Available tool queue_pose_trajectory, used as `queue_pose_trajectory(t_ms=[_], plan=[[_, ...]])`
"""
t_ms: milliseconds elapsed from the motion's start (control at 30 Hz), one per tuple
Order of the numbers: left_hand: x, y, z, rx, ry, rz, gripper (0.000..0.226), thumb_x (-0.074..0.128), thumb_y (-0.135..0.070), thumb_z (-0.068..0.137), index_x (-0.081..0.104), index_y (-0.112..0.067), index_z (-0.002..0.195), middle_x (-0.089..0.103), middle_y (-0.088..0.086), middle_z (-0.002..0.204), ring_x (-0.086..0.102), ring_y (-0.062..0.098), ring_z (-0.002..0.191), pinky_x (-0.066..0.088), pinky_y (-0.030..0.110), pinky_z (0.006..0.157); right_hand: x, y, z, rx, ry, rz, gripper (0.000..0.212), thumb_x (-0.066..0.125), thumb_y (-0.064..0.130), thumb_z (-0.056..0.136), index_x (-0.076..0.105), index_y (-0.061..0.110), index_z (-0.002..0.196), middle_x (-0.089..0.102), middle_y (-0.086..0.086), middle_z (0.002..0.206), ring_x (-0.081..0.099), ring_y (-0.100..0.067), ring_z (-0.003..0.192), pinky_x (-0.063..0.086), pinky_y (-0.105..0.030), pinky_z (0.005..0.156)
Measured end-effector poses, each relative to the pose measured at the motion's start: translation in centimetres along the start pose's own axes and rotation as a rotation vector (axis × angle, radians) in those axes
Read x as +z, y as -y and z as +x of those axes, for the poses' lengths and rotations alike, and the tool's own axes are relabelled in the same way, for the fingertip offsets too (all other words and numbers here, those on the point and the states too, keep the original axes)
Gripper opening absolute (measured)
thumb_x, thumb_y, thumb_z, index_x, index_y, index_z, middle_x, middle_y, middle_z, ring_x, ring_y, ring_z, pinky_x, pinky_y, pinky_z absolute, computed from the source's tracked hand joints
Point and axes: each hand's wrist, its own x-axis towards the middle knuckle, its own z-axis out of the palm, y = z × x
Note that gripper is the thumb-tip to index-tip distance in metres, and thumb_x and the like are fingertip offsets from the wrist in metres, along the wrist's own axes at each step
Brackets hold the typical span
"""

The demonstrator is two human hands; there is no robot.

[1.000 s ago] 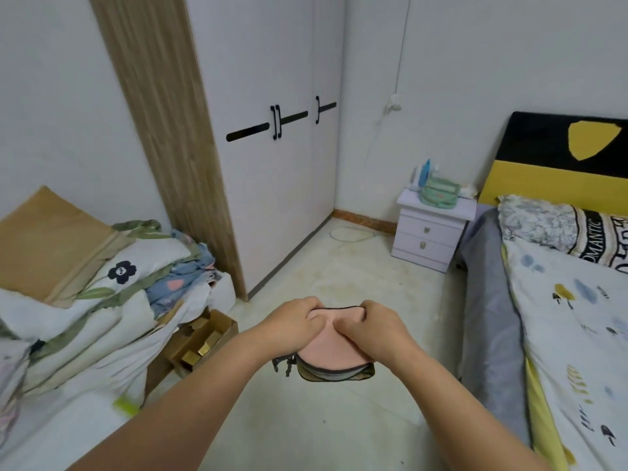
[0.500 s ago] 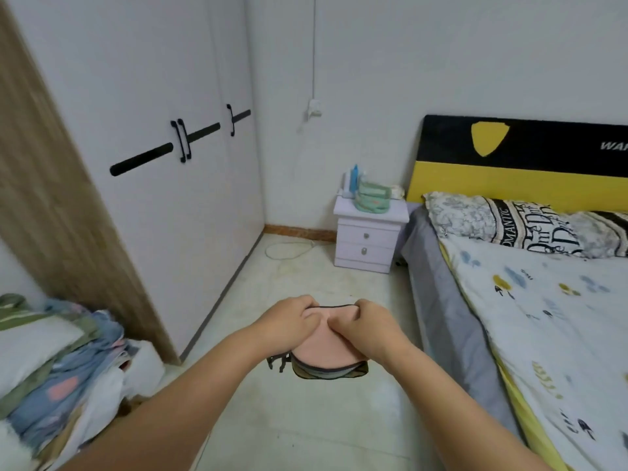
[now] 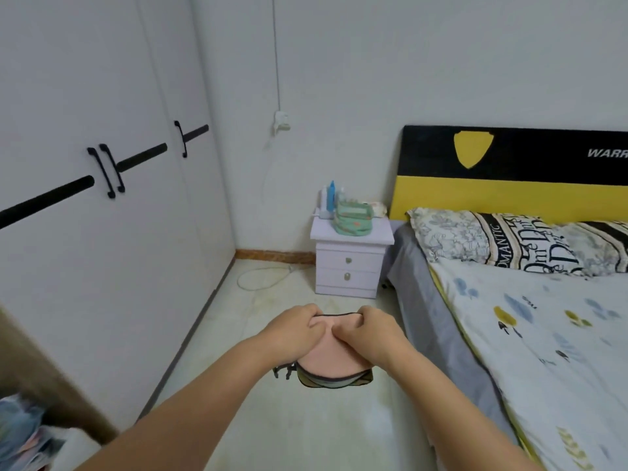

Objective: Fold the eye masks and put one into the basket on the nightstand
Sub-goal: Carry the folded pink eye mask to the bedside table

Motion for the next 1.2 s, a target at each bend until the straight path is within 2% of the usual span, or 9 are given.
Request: queue_pose_trajectory(t_ms=[200, 333, 600, 700, 767, 900, 1033, 1100, 1200], plan=[[-1.2, -1.4, 9.3, -0.026, 0.0, 0.011, 0.031, 0.041, -0.02, 0.087, 0.055, -0.014, 0.114, 0.061, 0.012, 0.121, 0.054, 0.028, 0.11, 0.044, 0.034, 0.09, -2.7, 0.3, 9.1, -0.01, 0.009, -0.027, 0.022, 0.056, 0.036, 0.081, 0.048, 0.015, 0.079, 0.063, -0.01, 0.102, 0.057, -0.027, 0.095, 0.036, -0.027, 0.07], [-2.1, -1.4, 15.3, -0.017, 0.036, -0.001, 0.032, 0.04, -0.02, 0.088, 0.055, -0.013, 0.116, 0.06, 0.012, 0.122, 0.054, 0.027, 0.11, 0.042, 0.03, 0.086, -3.6, 0.5, 14.8, 0.009, 0.003, -0.027, 0.037, 0.055, 0.037, 0.082, 0.055, 0.008, 0.105, 0.064, -0.012, 0.113, 0.058, -0.029, 0.104, 0.039, -0.027, 0.073], [-5.2, 1.2, 29.0, 0.053, 0.089, -0.013, 0.032, 0.039, -0.021, 0.088, 0.055, -0.014, 0.115, 0.061, 0.012, 0.12, 0.055, 0.028, 0.107, 0.044, 0.033, 0.086, -4.1, 2.5, 27.6, 0.061, -0.061, -0.007, 0.046, 0.055, 0.039, 0.081, 0.055, 0.008, 0.115, 0.063, -0.011, 0.118, 0.057, -0.028, 0.107, 0.037, -0.025, 0.074], [-7.0, 2.2, 34.4, 0.077, 0.117, -0.004, 0.033, 0.039, -0.021, 0.087, 0.055, -0.014, 0.115, 0.061, 0.01, 0.122, 0.055, 0.027, 0.108, 0.045, 0.034, 0.09, -4.1, 3.9, 32.5, 0.094, -0.081, 0.013, 0.04, 0.056, 0.039, 0.08, 0.056, 0.009, 0.106, 0.064, -0.011, 0.114, 0.058, -0.028, 0.103, 0.038, -0.027, 0.072], [-8.0, 2.7, 37.7, 0.101, 0.139, 0.014, 0.032, 0.038, -0.021, 0.088, 0.055, -0.015, 0.114, 0.061, 0.01, 0.122, 0.055, 0.026, 0.109, 0.042, 0.03, 0.085, -4.3, 4.7, 35.5, 0.119, -0.091, 0.028, 0.035, 0.056, 0.04, 0.08, 0.055, 0.011, 0.099, 0.064, -0.012, 0.113, 0.058, -0.029, 0.101, 0.037, -0.027, 0.072], [-9.2, 2.9, 43.5, 0.128, 0.185, 0.044, 0.03, 0.038, -0.019, 0.09, 0.055, -0.012, 0.113, 0.06, 0.013, 0.121, 0.053, 0.027, 0.11, 0.041, 0.031, 0.087, -4.7, 5.3, 40.7, 0.166, -0.096, 0.049, 0.042, 0.057, 0.043, 0.08, 0.056, 0.009, 0.105, 0.064, -0.012, 0.114, 0.058, -0.029, 0.104, 0.038, -0.027, 0.073], [-9.4, 3.0, 48.9, 0.134, 0.207, 0.055, 0.032, 0.037, -0.02, 0.091, 0.054, -0.013, 0.117, 0.058, 0.011, 0.128, 0.052, 0.026, 0.115, 0.04, 0.028, 0.089, -5.6, 5.0, 45.8, 0.184, -0.086, 0.057, 0.039, 0.056, 0.041, 0.08, 0.056, 0.009, 0.102, 0.064, -0.011, 0.112, 0.057, -0.028, 0.098, 0.036, -0.026, 0.072], [-9.3, 2.9, 51.9, 0.14, 0.209, 0.06, 0.033, 0.039, -0.021, 0.091, 0.053, -0.014, 0.119, 0.057, 0.008, 0.131, 0.051, 0.024, 0.118, 0.037, 0.024, 0.087, -6.2, 4.6, 48.7, 0.183, -0.067, 0.064, 0.034, 0.056, 0.041, 0.08, 0.054, 0.011, 0.097, 0.064, -0.01, 0.106, 0.054, -0.025, 0.089, 0.036, -0.027, 0.07], [-8.9, 2.5, 56.6, 0.117, 0.197, 0.054, 0.03, 0.04, -0.022, 0.09, 0.055, -0.015, 0.115, 0.06, 0.008, 0.125, 0.053, 0.024, 0.112, 0.04, 0.026, 0.086, -7.4, 3.8, 53.3, 0.176, -0.046, 0.049, 0.03, 0.057, 0.042, 0.08, 0.047, 0.014, 0.085, 0.056, -0.004, 0.091, 0.05, -0.022, 0.082, 0.036, -0.028, 0.068]])
